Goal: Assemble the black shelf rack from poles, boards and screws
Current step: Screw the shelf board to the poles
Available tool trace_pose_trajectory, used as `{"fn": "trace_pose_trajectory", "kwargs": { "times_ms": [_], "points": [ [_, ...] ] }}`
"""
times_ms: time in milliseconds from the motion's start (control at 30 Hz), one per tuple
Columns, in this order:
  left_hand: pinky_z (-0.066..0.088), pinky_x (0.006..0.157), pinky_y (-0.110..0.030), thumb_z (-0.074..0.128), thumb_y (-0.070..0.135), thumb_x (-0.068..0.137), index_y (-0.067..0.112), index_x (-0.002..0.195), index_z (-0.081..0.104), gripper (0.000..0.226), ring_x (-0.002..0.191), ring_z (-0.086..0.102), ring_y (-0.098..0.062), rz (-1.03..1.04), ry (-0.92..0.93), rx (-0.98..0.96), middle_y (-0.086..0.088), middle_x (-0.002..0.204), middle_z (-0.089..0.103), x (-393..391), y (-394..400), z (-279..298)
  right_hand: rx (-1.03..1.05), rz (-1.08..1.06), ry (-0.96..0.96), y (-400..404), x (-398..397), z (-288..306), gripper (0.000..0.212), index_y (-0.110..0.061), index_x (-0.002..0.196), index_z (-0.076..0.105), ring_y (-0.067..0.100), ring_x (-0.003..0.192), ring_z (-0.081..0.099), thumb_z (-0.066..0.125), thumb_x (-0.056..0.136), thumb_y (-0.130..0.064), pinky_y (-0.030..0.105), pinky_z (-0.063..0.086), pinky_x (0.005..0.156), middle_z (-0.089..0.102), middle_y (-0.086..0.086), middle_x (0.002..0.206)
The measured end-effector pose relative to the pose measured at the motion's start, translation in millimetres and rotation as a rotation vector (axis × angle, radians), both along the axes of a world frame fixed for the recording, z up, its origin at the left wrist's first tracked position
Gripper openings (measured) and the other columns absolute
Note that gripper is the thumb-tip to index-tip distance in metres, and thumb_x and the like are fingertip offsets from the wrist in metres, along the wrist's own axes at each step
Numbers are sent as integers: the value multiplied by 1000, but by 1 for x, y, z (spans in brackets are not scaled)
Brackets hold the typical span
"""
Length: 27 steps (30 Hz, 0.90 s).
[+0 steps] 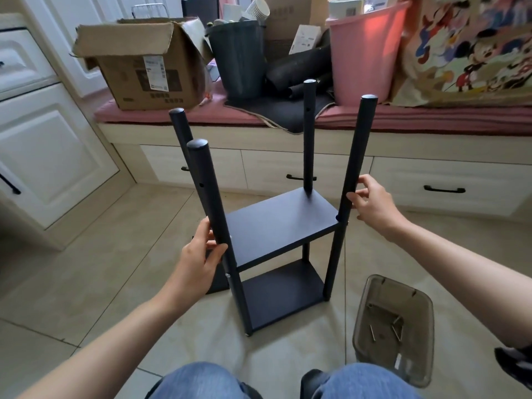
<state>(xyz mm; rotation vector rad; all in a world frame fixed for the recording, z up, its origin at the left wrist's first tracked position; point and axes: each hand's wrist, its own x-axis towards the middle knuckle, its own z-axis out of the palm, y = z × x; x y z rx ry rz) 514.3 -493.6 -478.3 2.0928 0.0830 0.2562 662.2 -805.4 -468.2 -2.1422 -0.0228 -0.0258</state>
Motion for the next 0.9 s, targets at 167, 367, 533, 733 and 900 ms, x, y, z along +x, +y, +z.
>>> {"fn": "trace_pose_trajectory", "kwargs": {
  "times_ms": [167,367,533,733,900],
  "points": [
    [51,97,-56,48,-5,100,12,133,47,37,102,67,-24,20,-2,24,-1,105,66,19,6,3,-25,-15,-26,-12,-16,-5,36,-15,133,48,32,104,64,57,99,-19,53,53,90,67,14,112],
    [52,97,-55,46,-8,100,14,143,42,48,103,67,-26,7,-51,55,0,108,62,40,3,12,-46,-20,-76,-27,-37,-6,28,-17,122,52,27,93,69,62,96,-18,46,56,83,70,10,100],
    [52,97,-55,46,-6,101,13,145,39,49,105,66,-26,14,-76,83,-8,112,61,58,-3,12,-23,-39,-113,-35,-55,-8,27,-21,119,53,25,91,68,64,95,-18,49,56,84,70,7,96],
    [52,100,-54,48,-7,100,12,146,40,50,108,66,-30,66,-70,93,-13,120,61,69,-6,6,-34,-42,-132,-35,-69,-10,42,-24,131,48,27,96,66,65,94,-19,51,54,89,69,9,98],
    [50,102,-54,48,-7,100,12,148,39,53,109,65,-31,106,-65,62,-14,121,60,71,-6,1,-59,-38,-131,-33,-70,-11,42,-25,131,47,30,97,65,65,94,-22,52,53,89,69,10,99]
  ]
}}
